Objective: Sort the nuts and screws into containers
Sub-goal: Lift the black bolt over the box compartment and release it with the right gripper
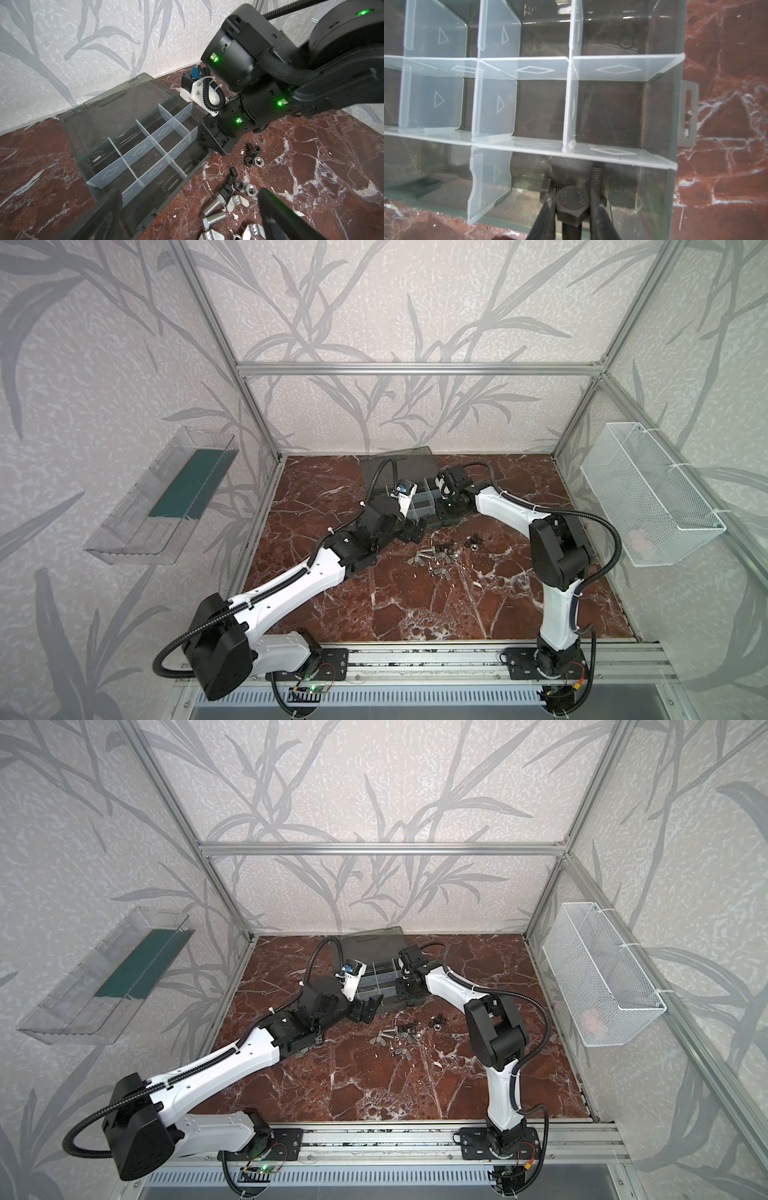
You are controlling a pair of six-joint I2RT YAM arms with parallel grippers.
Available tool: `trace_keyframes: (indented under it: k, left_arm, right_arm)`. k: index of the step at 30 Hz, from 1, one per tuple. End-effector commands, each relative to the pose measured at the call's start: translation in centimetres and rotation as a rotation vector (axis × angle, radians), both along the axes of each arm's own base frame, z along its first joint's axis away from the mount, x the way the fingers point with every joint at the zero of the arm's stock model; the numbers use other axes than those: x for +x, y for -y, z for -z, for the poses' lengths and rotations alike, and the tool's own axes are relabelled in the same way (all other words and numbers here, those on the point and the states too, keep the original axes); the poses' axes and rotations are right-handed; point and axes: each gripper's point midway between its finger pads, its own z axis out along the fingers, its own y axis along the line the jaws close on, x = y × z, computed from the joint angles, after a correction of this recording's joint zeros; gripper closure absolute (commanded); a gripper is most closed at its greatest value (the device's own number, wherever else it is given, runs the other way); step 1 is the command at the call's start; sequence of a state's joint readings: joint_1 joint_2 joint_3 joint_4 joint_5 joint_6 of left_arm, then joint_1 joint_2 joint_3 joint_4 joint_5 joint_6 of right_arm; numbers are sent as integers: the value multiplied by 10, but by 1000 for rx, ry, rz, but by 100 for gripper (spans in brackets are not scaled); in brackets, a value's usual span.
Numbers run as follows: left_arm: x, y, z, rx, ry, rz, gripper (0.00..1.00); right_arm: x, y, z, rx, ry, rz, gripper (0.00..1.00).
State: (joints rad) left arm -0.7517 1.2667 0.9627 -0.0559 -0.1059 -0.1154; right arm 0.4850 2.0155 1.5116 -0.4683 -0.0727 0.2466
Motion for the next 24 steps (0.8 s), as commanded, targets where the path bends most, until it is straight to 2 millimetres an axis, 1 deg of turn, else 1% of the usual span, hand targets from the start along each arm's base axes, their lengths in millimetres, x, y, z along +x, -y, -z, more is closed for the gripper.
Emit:
trace_keyframes:
  k: [1, 4, 7, 12, 14, 18, 20, 24]
  left_arm:
    - [0, -3, -9, -9, 16, -5, 1]
    - [0, -3, -8, -10, 17, -5, 1]
    - [0, -1, -8, -13, 11, 1, 1]
    - [-1, 2, -5, -23, -3, 13, 1]
    - [-1, 3, -4, -23, -7, 14, 1]
    - [-1, 2, -5, -24, -5, 10, 1]
    - [-1, 2, -4, -22, -6, 10, 1]
    - [-2, 3, -5, -31, -10, 15, 1]
  right_arm:
    - [10, -3, -5, 20, 17, 11, 72]
    - [12, -3, -4, 12, 12, 7, 70]
    - [12, -2, -8, 15, 17, 7, 67]
    - [9, 1, -19, 17, 32, 4, 63]
    - [6, 2, -27, 25, 43, 1, 62]
    - [-4, 6, -42, 38, 62, -9, 62]
    - [-12, 9, -46, 40, 63, -15, 62]
    - [-32, 17, -45, 39, 52, -27, 62]
